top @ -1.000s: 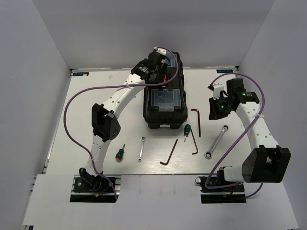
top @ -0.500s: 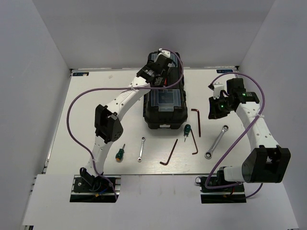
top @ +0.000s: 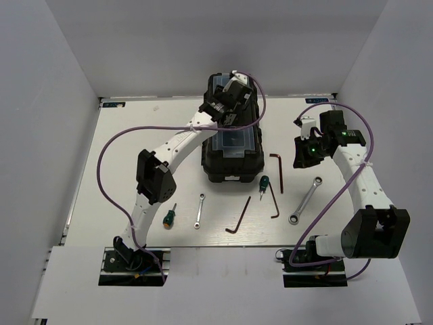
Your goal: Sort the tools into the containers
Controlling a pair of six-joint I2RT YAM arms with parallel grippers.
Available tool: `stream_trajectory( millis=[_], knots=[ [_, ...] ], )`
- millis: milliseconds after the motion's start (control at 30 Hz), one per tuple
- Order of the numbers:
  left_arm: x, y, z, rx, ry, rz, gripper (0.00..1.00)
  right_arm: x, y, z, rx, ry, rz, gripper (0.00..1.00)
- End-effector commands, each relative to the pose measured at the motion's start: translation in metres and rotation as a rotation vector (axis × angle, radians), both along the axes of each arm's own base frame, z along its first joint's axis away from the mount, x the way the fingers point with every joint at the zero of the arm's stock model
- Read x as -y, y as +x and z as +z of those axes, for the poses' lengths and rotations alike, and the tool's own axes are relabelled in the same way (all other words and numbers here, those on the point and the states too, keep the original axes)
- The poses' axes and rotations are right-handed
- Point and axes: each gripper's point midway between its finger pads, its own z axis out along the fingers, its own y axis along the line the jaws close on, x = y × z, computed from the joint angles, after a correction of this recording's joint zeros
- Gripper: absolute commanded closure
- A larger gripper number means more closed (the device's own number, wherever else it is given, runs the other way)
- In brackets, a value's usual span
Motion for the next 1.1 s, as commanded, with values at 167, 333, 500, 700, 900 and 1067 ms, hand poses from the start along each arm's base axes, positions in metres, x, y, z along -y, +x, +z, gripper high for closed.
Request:
stream_trajectory(
  millis=[167, 333, 500, 700, 900, 1067],
  knots=[
    [-0.029, -0.008, 0.051, 0.078, 0.022, 0.062, 0.64, -0.003, 0.004, 0.007, 0.032, 0.020, -0.005, 0.85],
    [-0.021, -0.011, 0.056, 0.079, -0.005, 0.039, 0.77, -0.003, 0.005, 0.008, 0.034, 0.024, -0.008, 0.85],
    [-0.004, -0.011, 0.062, 0.065, -0.102, -0.011, 0.87, -0.005, 0.006, 0.011, 0.038, 0.030, 0.002, 0.85],
    [0.022, -0.019, 0.055, 0.001, -0.241, -0.087, 0.89, -0.015, 0.010, 0.020, 0.042, 0.087, 0.029, 0.81],
    [0.049, -0.029, 0.028, -0.113, -0.336, -0.158, 0.89, -0.024, 0.024, 0.034, 0.038, 0.136, 0.036, 0.79],
    [0.056, -0.033, 0.022, -0.143, -0.368, -0.177, 0.90, -0.025, 0.029, 0.034, 0.031, 0.140, 0.035, 0.79]
  ],
)
